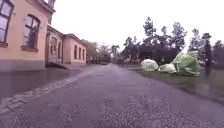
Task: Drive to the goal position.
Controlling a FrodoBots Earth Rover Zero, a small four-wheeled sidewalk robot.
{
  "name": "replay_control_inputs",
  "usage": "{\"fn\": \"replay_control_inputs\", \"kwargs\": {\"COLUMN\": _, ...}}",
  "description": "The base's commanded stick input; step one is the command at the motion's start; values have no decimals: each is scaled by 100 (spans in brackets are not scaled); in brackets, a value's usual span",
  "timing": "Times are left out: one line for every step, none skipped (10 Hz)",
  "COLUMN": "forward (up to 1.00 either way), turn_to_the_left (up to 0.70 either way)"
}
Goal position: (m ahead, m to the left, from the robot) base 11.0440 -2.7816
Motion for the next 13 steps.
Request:
{"fn": "replay_control_inputs", "kwargs": {"forward": 100, "turn_to_the_left": 0}}
{"fn": "replay_control_inputs", "kwargs": {"forward": 100, "turn_to_the_left": 0}}
{"fn": "replay_control_inputs", "kwargs": {"forward": 100, "turn_to_the_left": 0}}
{"fn": "replay_control_inputs", "kwargs": {"forward": 100, "turn_to_the_left": 0}}
{"fn": "replay_control_inputs", "kwargs": {"forward": 100, "turn_to_the_left": 0}}
{"fn": "replay_control_inputs", "kwargs": {"forward": 100, "turn_to_the_left": 0}}
{"fn": "replay_control_inputs", "kwargs": {"forward": 100, "turn_to_the_left": 0}}
{"fn": "replay_control_inputs", "kwargs": {"forward": 100, "turn_to_the_left": 0}}
{"fn": "replay_control_inputs", "kwargs": {"forward": 100, "turn_to_the_left": 0}}
{"fn": "replay_control_inputs", "kwargs": {"forward": 100, "turn_to_the_left": 0}}
{"fn": "replay_control_inputs", "kwargs": {"forward": 100, "turn_to_the_left": 0}}
{"fn": "replay_control_inputs", "kwargs": {"forward": 100, "turn_to_the_left": 0}}
{"fn": "replay_control_inputs", "kwargs": {"forward": 100, "turn_to_the_left": 0}}
